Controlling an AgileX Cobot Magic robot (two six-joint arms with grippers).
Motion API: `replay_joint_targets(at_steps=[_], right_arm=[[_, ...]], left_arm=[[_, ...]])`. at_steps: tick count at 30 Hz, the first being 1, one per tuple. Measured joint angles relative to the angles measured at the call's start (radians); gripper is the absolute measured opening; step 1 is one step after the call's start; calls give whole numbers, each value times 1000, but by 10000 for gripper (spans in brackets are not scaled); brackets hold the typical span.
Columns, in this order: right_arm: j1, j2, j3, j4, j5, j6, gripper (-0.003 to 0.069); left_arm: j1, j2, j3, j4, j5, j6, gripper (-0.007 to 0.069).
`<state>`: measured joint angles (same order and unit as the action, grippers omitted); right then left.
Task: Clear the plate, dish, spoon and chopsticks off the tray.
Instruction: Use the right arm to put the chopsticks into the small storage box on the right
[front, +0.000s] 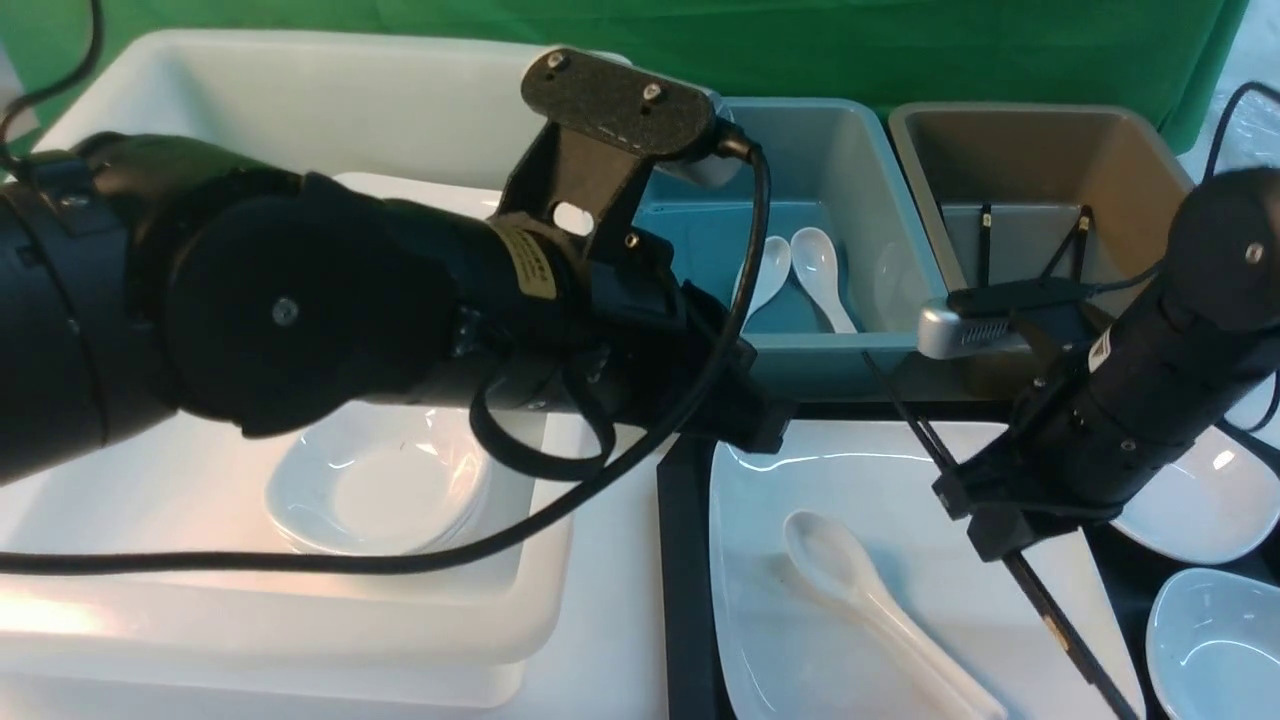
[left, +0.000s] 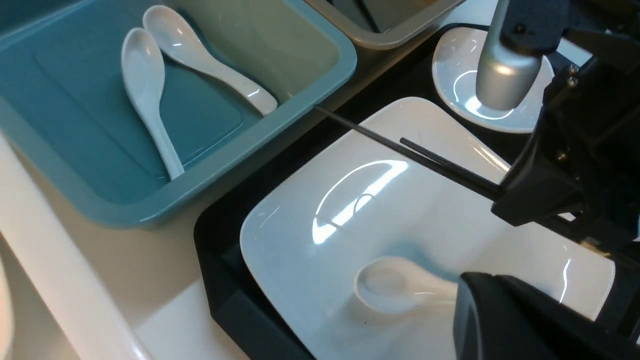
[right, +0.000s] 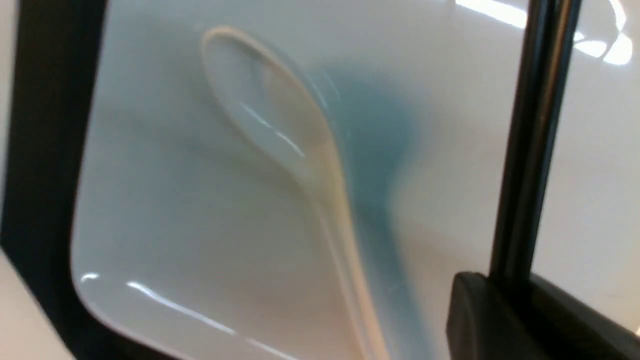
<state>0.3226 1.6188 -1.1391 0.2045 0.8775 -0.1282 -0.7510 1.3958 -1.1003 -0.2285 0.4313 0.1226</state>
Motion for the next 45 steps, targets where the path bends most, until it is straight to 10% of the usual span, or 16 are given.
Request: replay_joint_targets(at_steps=[21,45], right_arm=[[-49,9,-236,175,180,-127,76],[-428,680,-1291,333,279,67,76]], left_arm=[[0,6,0,0,-79,1,2],[0,293,-338,16,63,5,2]])
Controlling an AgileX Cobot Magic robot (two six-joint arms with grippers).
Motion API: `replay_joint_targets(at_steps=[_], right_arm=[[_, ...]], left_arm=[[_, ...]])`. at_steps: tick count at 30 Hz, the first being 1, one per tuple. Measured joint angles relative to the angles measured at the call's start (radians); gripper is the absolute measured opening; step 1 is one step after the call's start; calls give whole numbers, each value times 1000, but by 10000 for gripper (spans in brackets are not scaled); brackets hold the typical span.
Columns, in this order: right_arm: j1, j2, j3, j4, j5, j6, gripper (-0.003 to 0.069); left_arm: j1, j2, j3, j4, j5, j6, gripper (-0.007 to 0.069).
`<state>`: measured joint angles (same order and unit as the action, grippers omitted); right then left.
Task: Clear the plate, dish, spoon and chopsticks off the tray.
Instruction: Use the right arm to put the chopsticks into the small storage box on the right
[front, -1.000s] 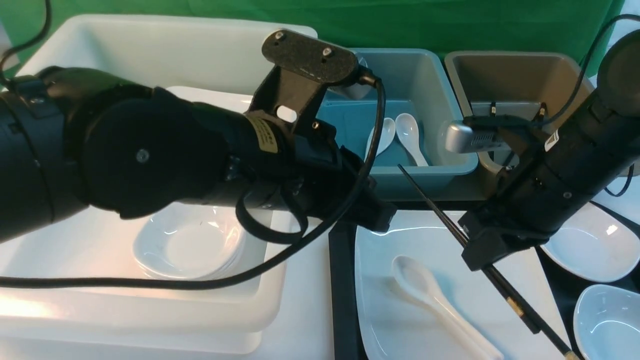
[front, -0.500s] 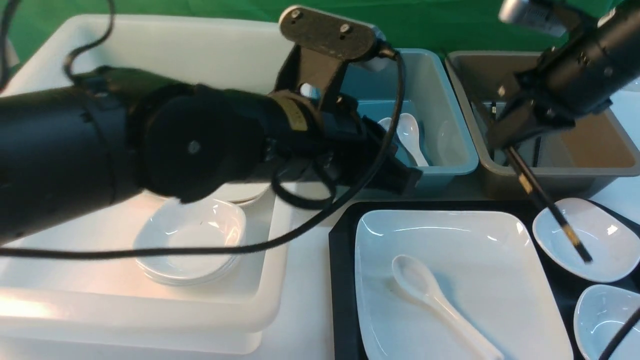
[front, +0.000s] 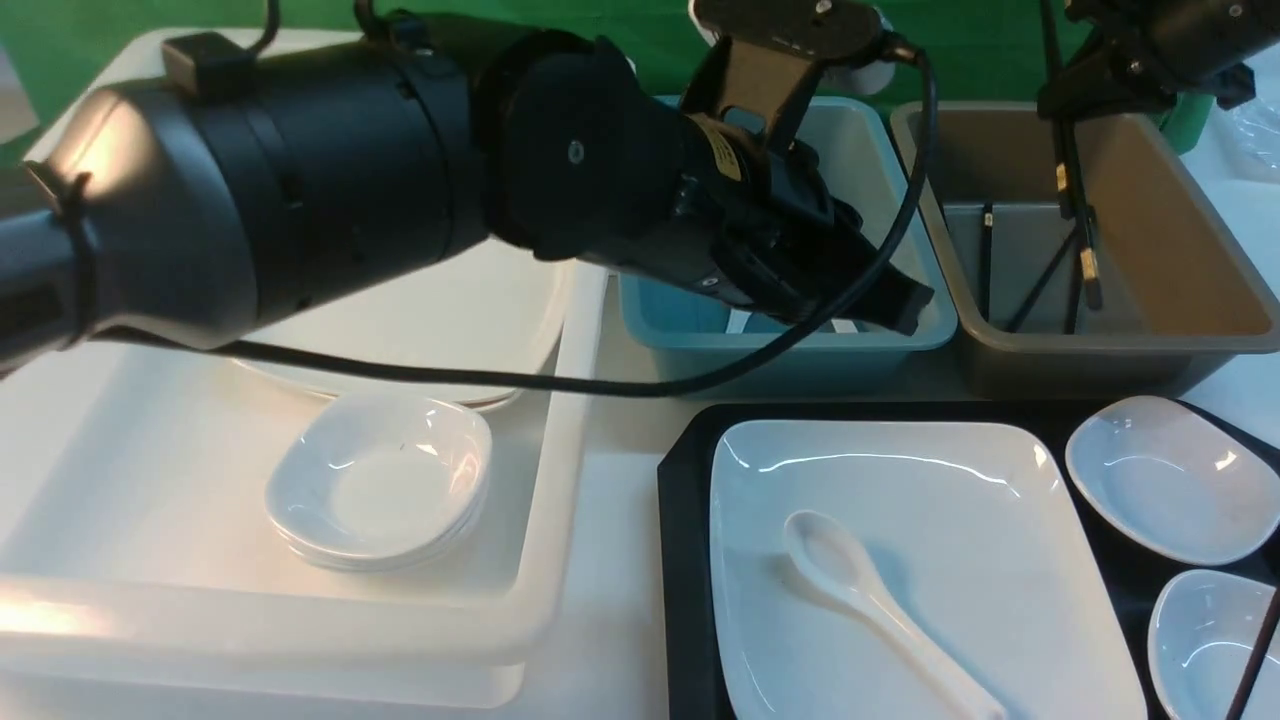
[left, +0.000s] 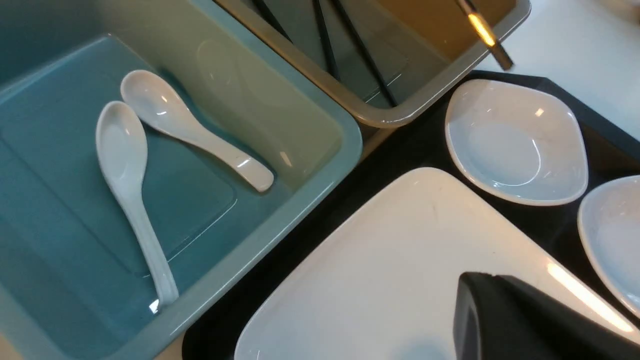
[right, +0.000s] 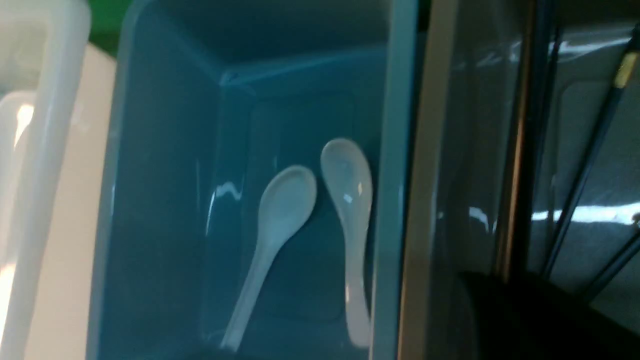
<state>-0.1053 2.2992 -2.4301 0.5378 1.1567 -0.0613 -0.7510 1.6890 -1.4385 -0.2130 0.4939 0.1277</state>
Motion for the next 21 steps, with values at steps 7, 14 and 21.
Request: replay_joint_targets(at_steps=[7,14,21], right_arm=[[-19,113,-54,1,-97,43,76],[-21,138,-54,-31,-188,54,76],[-10,140,-54,-155,-187,61,85]], left_arm=[[0,4,-1,3,-24,0,2],[0,8,-1,39,-202,0,2],[0,8,-1,45,-242,-4,2]])
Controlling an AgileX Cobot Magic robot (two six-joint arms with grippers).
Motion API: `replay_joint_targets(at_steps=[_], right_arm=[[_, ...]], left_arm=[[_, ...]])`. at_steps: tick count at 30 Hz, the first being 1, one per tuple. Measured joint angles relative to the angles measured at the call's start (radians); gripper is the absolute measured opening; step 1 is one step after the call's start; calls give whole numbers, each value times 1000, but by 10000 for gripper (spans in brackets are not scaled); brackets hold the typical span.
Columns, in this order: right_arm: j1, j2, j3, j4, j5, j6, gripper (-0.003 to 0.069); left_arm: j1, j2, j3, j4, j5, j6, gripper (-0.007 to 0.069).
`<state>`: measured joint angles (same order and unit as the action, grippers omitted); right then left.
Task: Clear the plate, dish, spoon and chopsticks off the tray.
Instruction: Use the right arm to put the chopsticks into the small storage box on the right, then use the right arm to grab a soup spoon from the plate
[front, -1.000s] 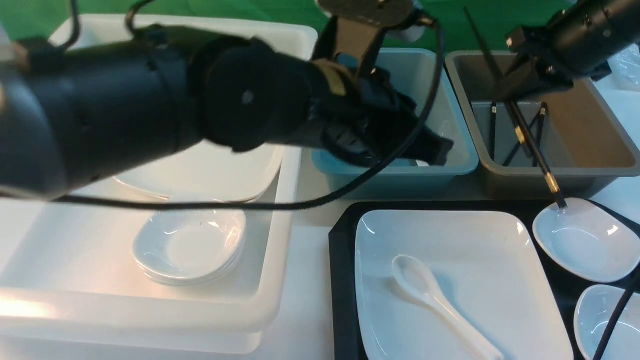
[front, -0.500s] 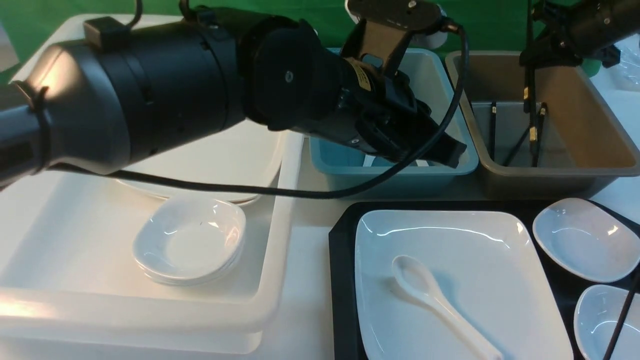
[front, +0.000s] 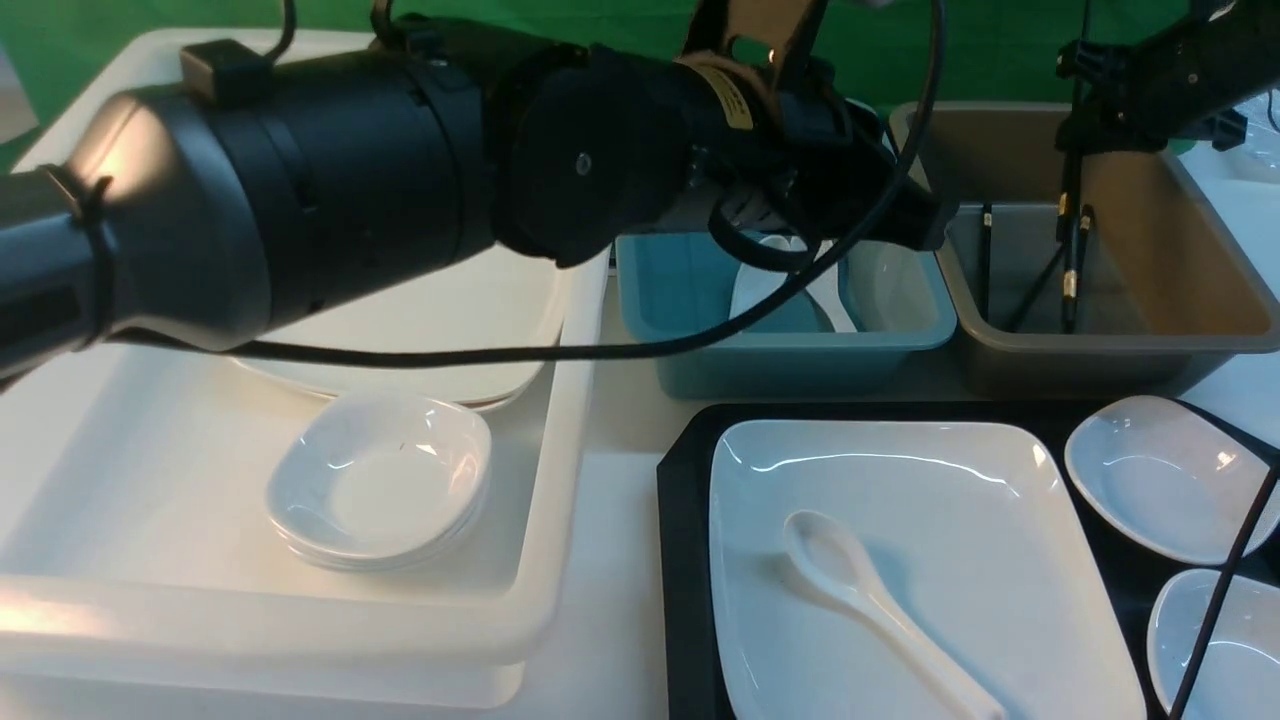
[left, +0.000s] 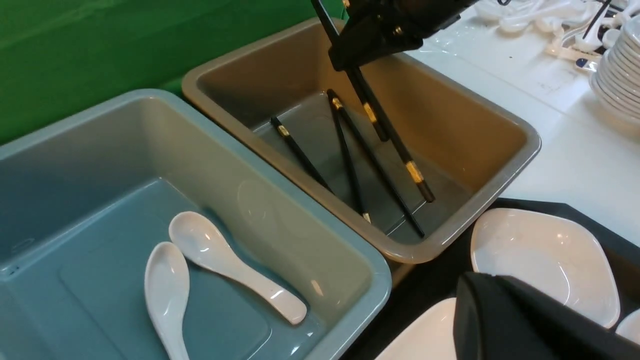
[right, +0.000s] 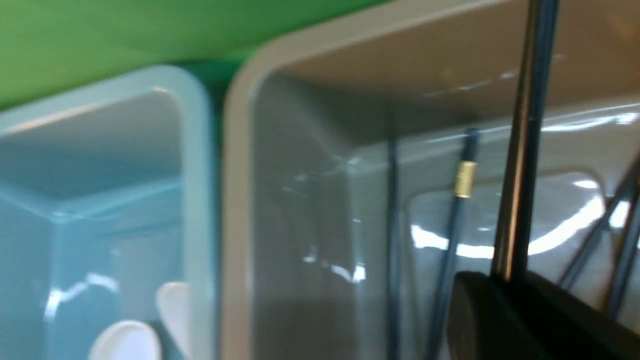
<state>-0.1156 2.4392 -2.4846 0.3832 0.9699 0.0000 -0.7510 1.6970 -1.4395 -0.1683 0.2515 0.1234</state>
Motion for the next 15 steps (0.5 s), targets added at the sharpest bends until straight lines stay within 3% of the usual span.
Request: replay_joint_targets(at_steps=[10,13,15], right_arm=[[20,0,0,-37,138,9,305],[22,0,-2,-24,194,18,298],[22,-13,5,-5,194,21,243]], left_arm=[[0,0,0,0,71,-22,2],[0,0,0,0,96,-23,2],[0,1,0,1,117,-24,2]])
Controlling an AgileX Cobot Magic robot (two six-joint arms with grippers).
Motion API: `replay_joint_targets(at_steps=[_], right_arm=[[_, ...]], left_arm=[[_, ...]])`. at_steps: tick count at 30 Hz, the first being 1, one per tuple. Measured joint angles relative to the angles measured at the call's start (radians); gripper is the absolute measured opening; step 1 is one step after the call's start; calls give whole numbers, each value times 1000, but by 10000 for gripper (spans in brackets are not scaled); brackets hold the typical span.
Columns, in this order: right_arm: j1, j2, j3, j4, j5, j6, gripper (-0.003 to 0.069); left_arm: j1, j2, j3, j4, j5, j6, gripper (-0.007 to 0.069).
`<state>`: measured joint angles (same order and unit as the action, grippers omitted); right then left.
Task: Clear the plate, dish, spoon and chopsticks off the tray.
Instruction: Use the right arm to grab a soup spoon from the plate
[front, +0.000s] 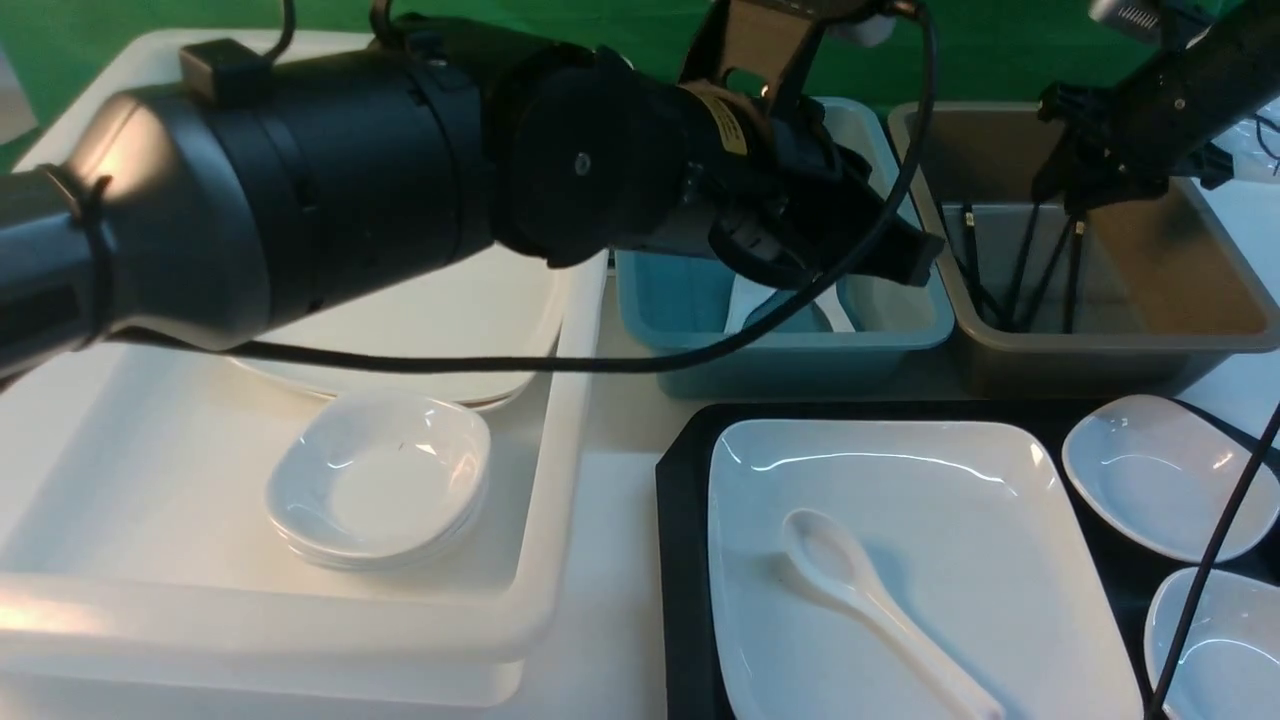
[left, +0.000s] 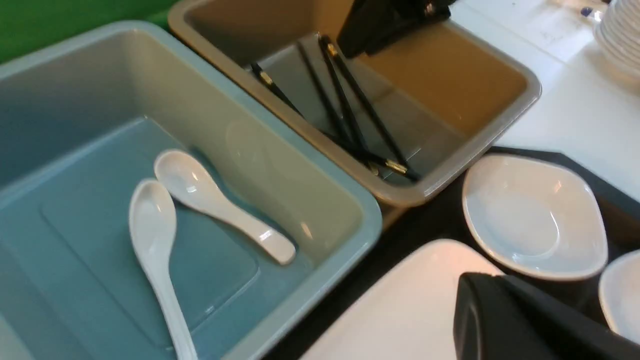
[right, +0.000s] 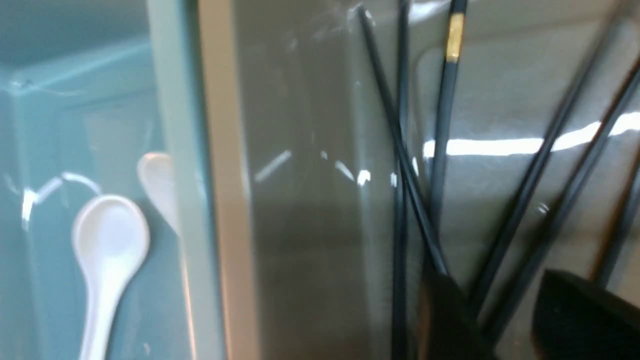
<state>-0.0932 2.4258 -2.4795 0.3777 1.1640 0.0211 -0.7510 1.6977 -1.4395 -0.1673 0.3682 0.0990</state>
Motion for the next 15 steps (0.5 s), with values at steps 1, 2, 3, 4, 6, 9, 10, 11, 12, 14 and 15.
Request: replay_joint_targets(at_steps=[1,2,3,4,6,9,10,11,12,14,15], right_arm=[[0,-18,11,16,0,-3,202],[0,-37,23,32,0,-9,164],[1,-61,46,49,0,-21,114],[9,-134,96,60,0,-44,59],[28,-255,201,59,0,-92,37],[76,-434,386,52,0,-168,31],[95,-475,433,51,0,-198,31],[114,-528,498,49,0,-229,31],[145,-602,596,41,0,-268,33],[192,-701,740,19,-1,-300,36],[210,-749,817,5,-5,-305,36]], left_arm=[[0,0,0,0,21,-1,2],[0,0,0,0,34,-1,2],[0,0,0,0,61,-2,2],[0,-1,0,6,110,-3,2],[0,-7,0,10,170,-14,2],[0,-26,0,11,249,-20,2],[0,-32,0,11,275,-20,2],[0,-40,0,13,300,-20,2],[0,-49,0,17,332,-15,2],[0,-65,0,18,396,13,2],[0,-71,0,18,421,27,2]])
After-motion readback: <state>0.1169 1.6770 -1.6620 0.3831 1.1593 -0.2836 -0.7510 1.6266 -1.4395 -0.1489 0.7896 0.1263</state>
